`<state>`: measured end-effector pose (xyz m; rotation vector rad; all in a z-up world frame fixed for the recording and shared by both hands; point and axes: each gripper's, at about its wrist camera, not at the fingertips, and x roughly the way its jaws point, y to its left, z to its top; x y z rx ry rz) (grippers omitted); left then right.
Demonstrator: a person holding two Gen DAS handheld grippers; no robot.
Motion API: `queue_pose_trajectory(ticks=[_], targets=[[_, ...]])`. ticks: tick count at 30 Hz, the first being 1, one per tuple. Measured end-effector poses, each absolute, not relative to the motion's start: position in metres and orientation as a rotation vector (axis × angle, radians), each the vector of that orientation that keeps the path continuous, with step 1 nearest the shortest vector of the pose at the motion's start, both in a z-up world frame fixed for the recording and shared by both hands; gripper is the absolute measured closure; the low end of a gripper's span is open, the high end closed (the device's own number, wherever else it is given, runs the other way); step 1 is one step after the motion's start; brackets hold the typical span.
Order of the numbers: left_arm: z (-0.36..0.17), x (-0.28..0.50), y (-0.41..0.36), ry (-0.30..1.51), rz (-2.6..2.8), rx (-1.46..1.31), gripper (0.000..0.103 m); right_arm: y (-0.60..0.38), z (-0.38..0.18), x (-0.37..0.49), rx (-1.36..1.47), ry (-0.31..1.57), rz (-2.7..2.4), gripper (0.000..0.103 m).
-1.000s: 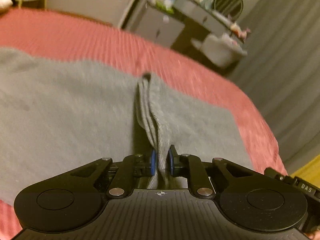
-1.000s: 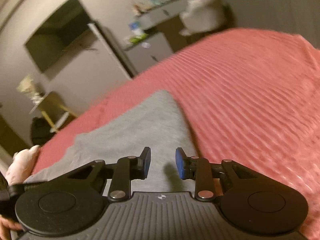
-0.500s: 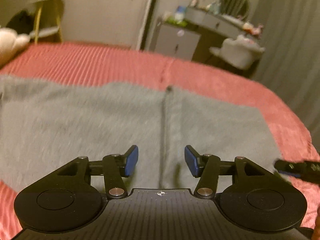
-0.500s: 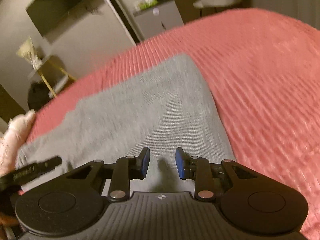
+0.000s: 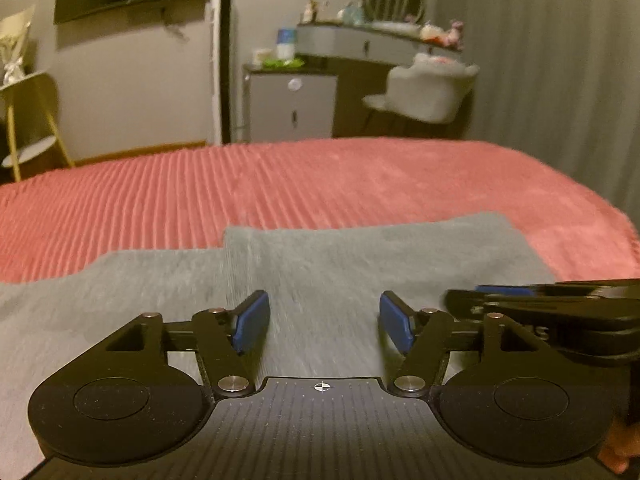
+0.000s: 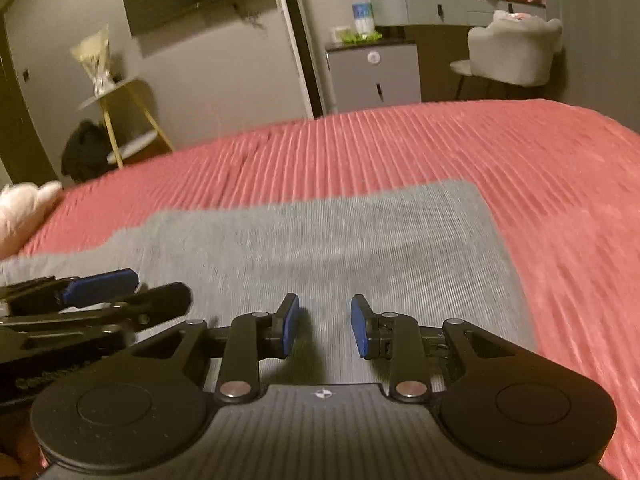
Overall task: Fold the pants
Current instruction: 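Open both grippers and release the folded grey fabric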
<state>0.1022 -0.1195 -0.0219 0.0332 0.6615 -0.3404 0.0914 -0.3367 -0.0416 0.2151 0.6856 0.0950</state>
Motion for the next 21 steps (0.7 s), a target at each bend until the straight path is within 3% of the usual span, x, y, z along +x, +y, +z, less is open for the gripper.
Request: queue_pose_trajectory(ticks=[2, 12, 16, 18, 19, 20, 21], targets=[[-0.032, 0.119, -0.120, 0.661, -0.333, 0.035, 0.042, -0.341, -0.049, 0.108, 0.202, 0.680, 0.063, 0.075], [-0.041, 0.135, -0.119, 0.602, -0.382, 0.045, 0.040, -0.364, -0.064, 0.142, 0.222, 0.595, -0.015, 0.077], [-0.041, 0.125, -0.113, 0.578, -0.388, 0.103, 0.049, -0.373, -0.064, 0.135, 0.234, 0.583, -0.075, 0.086], [-0.038, 0.120, -0.111, 0.576, -0.353, 0.135, 0.048, -0.384, -0.063, 0.130, 0.261, 0.590, -0.128, 0.092], [-0.035, 0.117, -0.108, 0.573, -0.303, 0.158, 0.039, -0.389, -0.062, 0.125, 0.265, 0.593, -0.160, 0.092], [-0.033, 0.115, -0.105, 0.593, -0.217, 0.169, 0.007, -0.391, -0.059, 0.123, 0.255, 0.598, -0.203, 0.092], [-0.031, 0.114, -0.094, 0.631, -0.116, 0.132, 0.004, -0.391, -0.056, 0.118, 0.226, 0.604, -0.271, 0.081]])
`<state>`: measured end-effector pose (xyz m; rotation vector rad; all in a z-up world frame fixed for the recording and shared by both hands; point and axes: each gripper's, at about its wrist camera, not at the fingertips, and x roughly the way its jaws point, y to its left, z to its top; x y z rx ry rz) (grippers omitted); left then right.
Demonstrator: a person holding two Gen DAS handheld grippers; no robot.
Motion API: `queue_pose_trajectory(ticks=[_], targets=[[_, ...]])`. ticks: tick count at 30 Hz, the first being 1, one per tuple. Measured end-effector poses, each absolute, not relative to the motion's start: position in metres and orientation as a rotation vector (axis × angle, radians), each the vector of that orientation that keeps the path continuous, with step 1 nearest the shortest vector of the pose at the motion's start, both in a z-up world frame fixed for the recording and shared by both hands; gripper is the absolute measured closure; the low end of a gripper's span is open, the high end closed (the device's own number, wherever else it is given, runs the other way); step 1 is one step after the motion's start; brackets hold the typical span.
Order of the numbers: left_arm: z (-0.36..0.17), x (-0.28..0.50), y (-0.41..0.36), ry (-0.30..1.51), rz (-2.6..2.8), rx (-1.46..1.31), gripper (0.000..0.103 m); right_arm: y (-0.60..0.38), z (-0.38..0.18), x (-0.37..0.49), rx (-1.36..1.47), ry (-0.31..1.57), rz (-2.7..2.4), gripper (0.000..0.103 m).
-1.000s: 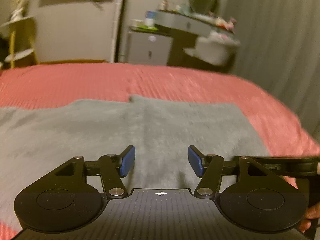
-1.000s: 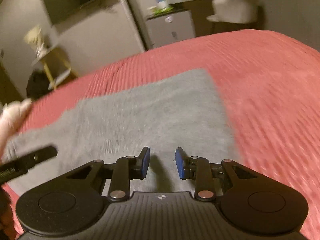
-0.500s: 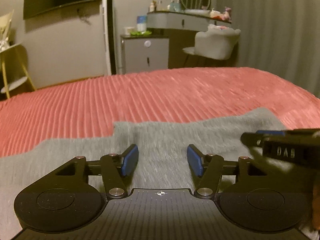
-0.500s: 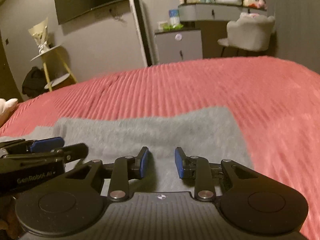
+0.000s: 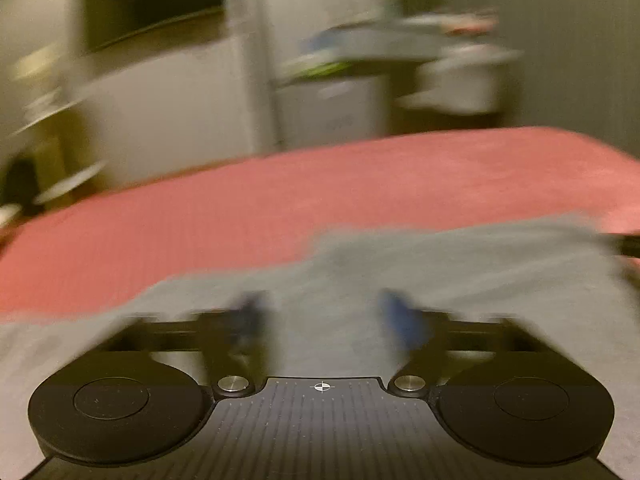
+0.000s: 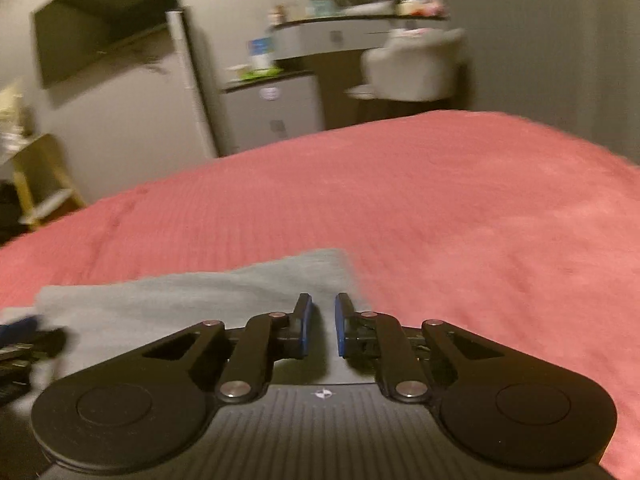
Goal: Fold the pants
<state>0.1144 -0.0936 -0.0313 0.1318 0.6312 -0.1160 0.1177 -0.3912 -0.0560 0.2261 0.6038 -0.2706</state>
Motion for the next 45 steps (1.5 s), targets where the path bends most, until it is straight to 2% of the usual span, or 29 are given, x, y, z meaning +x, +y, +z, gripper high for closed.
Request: queue_pose_trajectory(ticks=[1, 3, 6, 11, 13, 15, 24, 27, 29, 34, 37, 41, 45], targets=[[-0.029, 0.110, -0.081, 0.647, -0.106, 0.061, 0.007, -0.391, -0.054, 0.114, 0.198, 0.613, -0.340, 0.062], [-0.022, 0.094, -0.061, 0.682, -0.134, -0.059, 0.011, -0.397, -0.048, 0.096, 0.235, 0.610, -0.376, 0.062], [-0.012, 0.059, -0.060, 0.668, -0.169, -0.106, 0.010, -0.393, -0.041, 0.062, 0.391, 0.582, -0.218, 0.062], [-0.019, 0.032, -0.090, 0.704, -0.227, 0.041, 0.008, -0.324, -0.037, 0.053, 0.112, 0.661, -0.009, 0.059], [-0.029, 0.033, -0.091, 0.758, -0.225, 0.068, 0.009, -0.310, -0.041, 0.059, 0.039, 0.725, 0.020, 0.046], [-0.038, 0.035, -0.080, 0.816, -0.196, 0.030, 0.009, -0.305, -0.045, 0.063, -0.002, 0.764, 0.009, 0.045], [-0.035, 0.026, -0.062, 0.804, -0.154, 0.056, 0.008, -0.301, -0.046, 0.057, -0.014, 0.779, -0.015, 0.044], [-0.036, 0.025, -0.063, 0.801, -0.147, 0.073, 0.006, -0.302, -0.045, 0.059, -0.014, 0.785, -0.023, 0.040], [-0.036, 0.024, -0.060, 0.804, -0.142, 0.074, 0.006, -0.303, -0.046, 0.061, -0.014, 0.789, -0.034, 0.035], [-0.030, 0.025, -0.039, 0.815, -0.088, 0.026, 0.006, -0.313, -0.050, 0.066, 0.037, 0.821, -0.067, 0.004], [-0.028, 0.027, -0.014, 0.817, -0.008, -0.047, 0.011, -0.320, -0.052, 0.069, 0.084, 0.839, -0.062, 0.004], [-0.023, 0.029, 0.019, 0.811, -0.098, -0.320, 0.011, -0.320, -0.052, 0.069, 0.088, 0.840, -0.058, 0.004], [-0.028, 0.036, 0.008, 0.877, -0.306, -0.461, 0.012, -0.327, -0.050, 0.065, 0.142, 0.819, -0.054, 0.004]])
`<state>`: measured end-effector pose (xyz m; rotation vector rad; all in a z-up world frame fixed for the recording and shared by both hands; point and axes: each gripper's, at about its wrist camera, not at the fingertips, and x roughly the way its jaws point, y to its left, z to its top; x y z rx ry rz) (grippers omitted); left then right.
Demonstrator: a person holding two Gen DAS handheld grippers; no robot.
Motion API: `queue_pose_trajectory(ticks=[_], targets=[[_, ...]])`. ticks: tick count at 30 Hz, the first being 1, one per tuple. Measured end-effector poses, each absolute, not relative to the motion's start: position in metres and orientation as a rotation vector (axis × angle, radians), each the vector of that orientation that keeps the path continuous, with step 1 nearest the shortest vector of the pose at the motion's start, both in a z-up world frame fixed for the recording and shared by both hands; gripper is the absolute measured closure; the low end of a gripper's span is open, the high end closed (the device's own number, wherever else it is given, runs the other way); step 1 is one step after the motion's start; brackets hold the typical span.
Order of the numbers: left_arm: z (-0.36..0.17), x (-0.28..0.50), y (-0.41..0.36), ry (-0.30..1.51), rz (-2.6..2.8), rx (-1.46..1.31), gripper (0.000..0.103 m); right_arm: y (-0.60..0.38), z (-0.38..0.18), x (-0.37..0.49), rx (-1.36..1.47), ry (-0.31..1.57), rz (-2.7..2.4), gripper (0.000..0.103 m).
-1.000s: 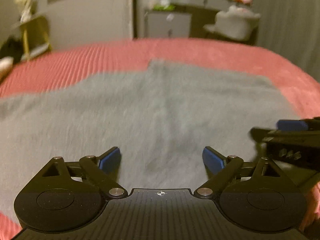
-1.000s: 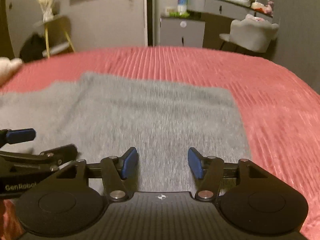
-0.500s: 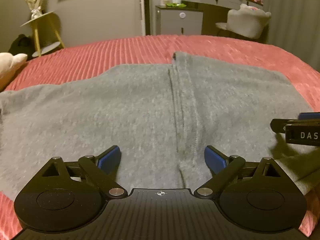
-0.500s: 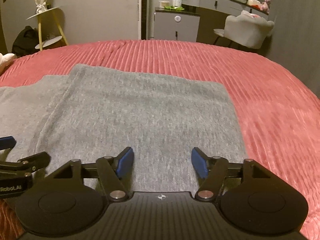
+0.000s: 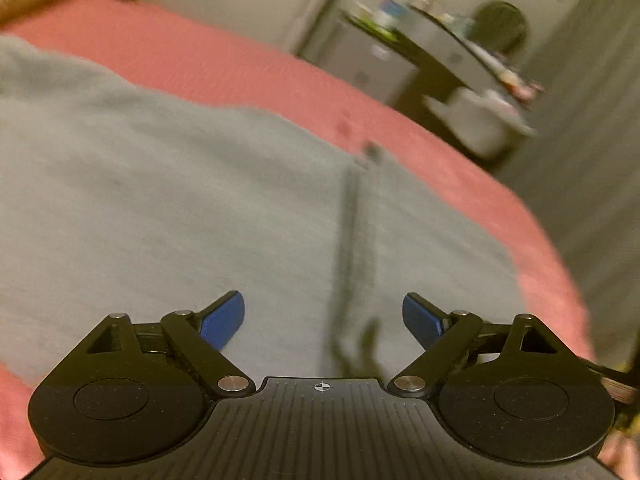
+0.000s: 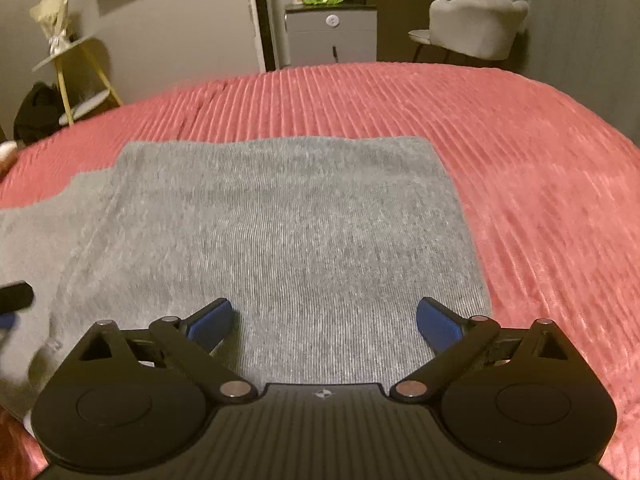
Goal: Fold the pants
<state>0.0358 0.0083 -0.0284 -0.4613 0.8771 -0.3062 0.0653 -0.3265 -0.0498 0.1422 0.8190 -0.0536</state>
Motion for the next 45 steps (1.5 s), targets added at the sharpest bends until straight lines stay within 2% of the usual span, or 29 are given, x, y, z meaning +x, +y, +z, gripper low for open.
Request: queue_pose_trajectory(ticks=[5, 6, 7, 8, 10, 12, 13, 14, 17, 22, 24, 26, 28, 29, 30, 31, 32, 35, 39, 45], targets=[[-0.036, 0.048, -0.018, 0.927, -0.335, -0.384, 0.012, -0.341, -0.043, 0.053, 0.225, 0.742, -0.111, 0.004], [-0.035, 0.049, -0.019, 0.935, -0.360, -0.406, 0.015, -0.344, -0.040, 0.049, 0.243, 0.715, -0.133, 0.004], [-0.036, 0.051, -0.019, 0.948, -0.395, -0.447, 0.027, -0.348, -0.039, 0.045, 0.262, 0.695, -0.147, 0.004], [-0.039, 0.054, -0.019, 0.980, -0.437, -0.504, 0.033, -0.352, -0.038, 0.042, 0.288, 0.676, -0.162, 0.004], [-0.048, 0.060, -0.021, 1.019, -0.433, -0.550, 0.034, -0.364, -0.037, 0.035, 0.360, 0.644, -0.182, 0.005], [-0.056, 0.070, -0.019, 1.041, -0.426, -0.585, 0.039, -0.376, -0.038, 0.029, 0.442, 0.629, -0.199, 0.006], [-0.057, 0.074, -0.016, 1.045, -0.409, -0.605, 0.062, -0.379, -0.040, 0.027, 0.471, 0.623, -0.198, 0.007], [-0.058, 0.076, -0.012, 1.047, -0.397, -0.617, 0.080, -0.382, -0.041, 0.025, 0.496, 0.617, -0.193, 0.009], [-0.057, 0.070, -0.010, 1.020, -0.382, -0.656, 0.085, -0.379, -0.040, 0.023, 0.496, 0.617, -0.175, 0.010], [-0.020, 0.041, -0.002, 0.820, -0.317, -0.544, 0.088, -0.364, -0.035, 0.020, 0.434, 0.608, -0.123, 0.010], [-0.025, 0.043, 0.004, 0.856, -0.246, -0.486, 0.094, -0.361, -0.034, 0.021, 0.421, 0.610, -0.112, 0.010], [-0.043, 0.051, 0.015, 0.979, -0.135, -0.456, 0.099, -0.358, -0.035, 0.026, 0.403, 0.631, -0.109, 0.010], [-0.048, 0.048, 0.034, 0.975, -0.125, -0.581, 0.096, -0.356, -0.040, 0.032, 0.391, 0.681, -0.116, 0.010], [-0.043, 0.047, 0.043, 0.958, -0.095, -0.643, 0.076, -0.355, -0.042, 0.036, 0.390, 0.704, -0.118, 0.010], [-0.033, 0.041, 0.054, 0.901, -0.074, -0.687, 0.061, -0.354, -0.044, 0.037, 0.394, 0.720, -0.119, 0.010], [-0.023, 0.034, 0.063, 0.830, -0.052, -0.706, 0.036, -0.354, -0.045, 0.038, 0.399, 0.728, -0.119, 0.010], [-0.011, 0.025, 0.074, 0.750, -0.020, -0.710, 0.024, -0.355, -0.045, 0.038, 0.404, 0.724, -0.117, 0.010], [0.012, 0.010, 0.103, 0.622, 0.073, -0.640, 0.022, -0.359, -0.044, 0.035, 0.432, 0.707, -0.111, 0.010], [0.016, -0.010, 0.157, 0.585, 0.232, -0.542, 0.022, -0.363, -0.048, 0.037, 0.464, 0.718, -0.107, 0.009], [-0.023, -0.017, 0.230, 0.642, 0.341, -0.756, 0.032, -0.355, -0.050, 0.044, 0.412, 0.736, -0.105, 0.005]])
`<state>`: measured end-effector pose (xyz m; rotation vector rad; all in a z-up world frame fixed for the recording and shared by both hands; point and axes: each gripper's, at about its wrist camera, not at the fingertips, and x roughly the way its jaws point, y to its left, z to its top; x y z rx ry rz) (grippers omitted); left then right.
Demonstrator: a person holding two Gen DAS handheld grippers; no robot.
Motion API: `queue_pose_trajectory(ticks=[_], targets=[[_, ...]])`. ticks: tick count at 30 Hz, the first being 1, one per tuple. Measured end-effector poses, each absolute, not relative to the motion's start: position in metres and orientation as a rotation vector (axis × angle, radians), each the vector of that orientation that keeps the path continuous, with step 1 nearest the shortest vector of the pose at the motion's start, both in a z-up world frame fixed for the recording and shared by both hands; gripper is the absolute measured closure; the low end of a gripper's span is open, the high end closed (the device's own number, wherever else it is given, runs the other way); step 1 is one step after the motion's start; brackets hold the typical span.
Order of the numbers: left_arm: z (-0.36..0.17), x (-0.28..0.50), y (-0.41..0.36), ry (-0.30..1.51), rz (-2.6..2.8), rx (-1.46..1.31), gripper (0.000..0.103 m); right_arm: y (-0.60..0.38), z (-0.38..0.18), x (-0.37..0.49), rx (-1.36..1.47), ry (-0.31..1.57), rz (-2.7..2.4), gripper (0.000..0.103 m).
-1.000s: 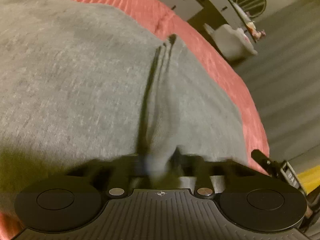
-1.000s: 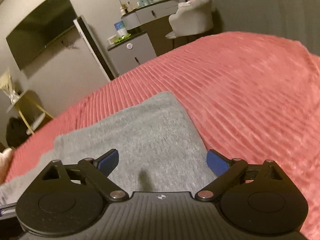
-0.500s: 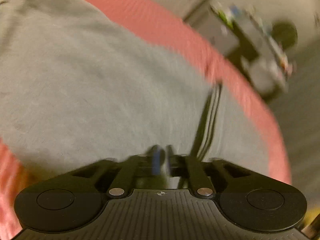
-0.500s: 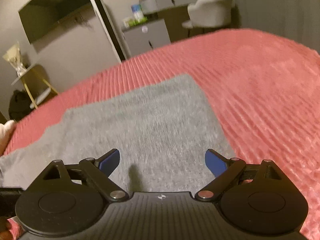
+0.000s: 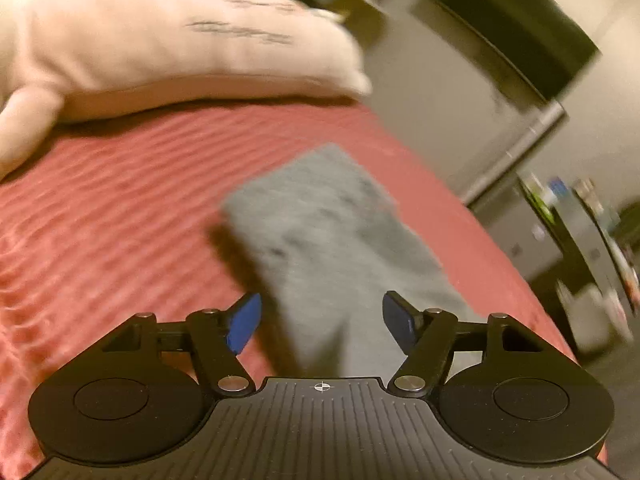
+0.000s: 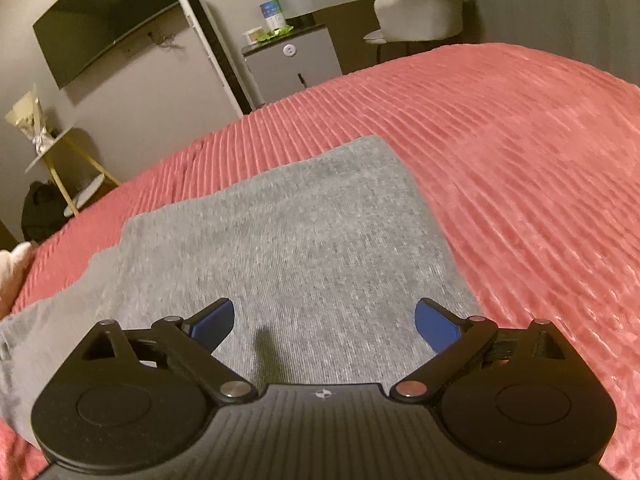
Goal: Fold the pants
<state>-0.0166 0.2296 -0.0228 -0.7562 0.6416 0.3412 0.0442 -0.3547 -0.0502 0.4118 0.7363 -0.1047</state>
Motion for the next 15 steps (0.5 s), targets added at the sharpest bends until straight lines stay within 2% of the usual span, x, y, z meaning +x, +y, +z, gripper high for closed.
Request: queue_pose_trajectory(ticks=[1, 2, 3, 7, 11, 13, 15], targets=[[-0.031, -0.015, 0.238, 0.667, 0.325, -0.794, 0.043, -0.353, -0.050, 0.045, 0.404, 0.740, -0.107, 0.005], [-0.039, -0.014, 0.246, 0.696, 0.295, -0.835, 0.058, -0.352, -0.050, 0.046, 0.398, 0.741, -0.109, 0.005], [-0.047, -0.010, 0.249, 0.720, 0.253, -0.878, 0.062, -0.352, -0.051, 0.046, 0.394, 0.741, -0.110, 0.004], [-0.065, 0.005, 0.257, 0.732, 0.245, -0.948, 0.058, -0.353, -0.051, 0.046, 0.399, 0.740, -0.111, 0.004], [-0.075, 0.009, 0.266, 0.714, 0.228, -1.024, 0.038, -0.352, -0.051, 0.047, 0.396, 0.741, -0.117, 0.004], [-0.077, 0.013, 0.271, 0.698, 0.201, -1.061, 0.033, -0.351, -0.051, 0.048, 0.383, 0.745, -0.120, 0.004], [-0.073, 0.015, 0.273, 0.681, 0.212, -1.055, 0.051, -0.349, -0.052, 0.049, 0.373, 0.750, -0.124, 0.004]])
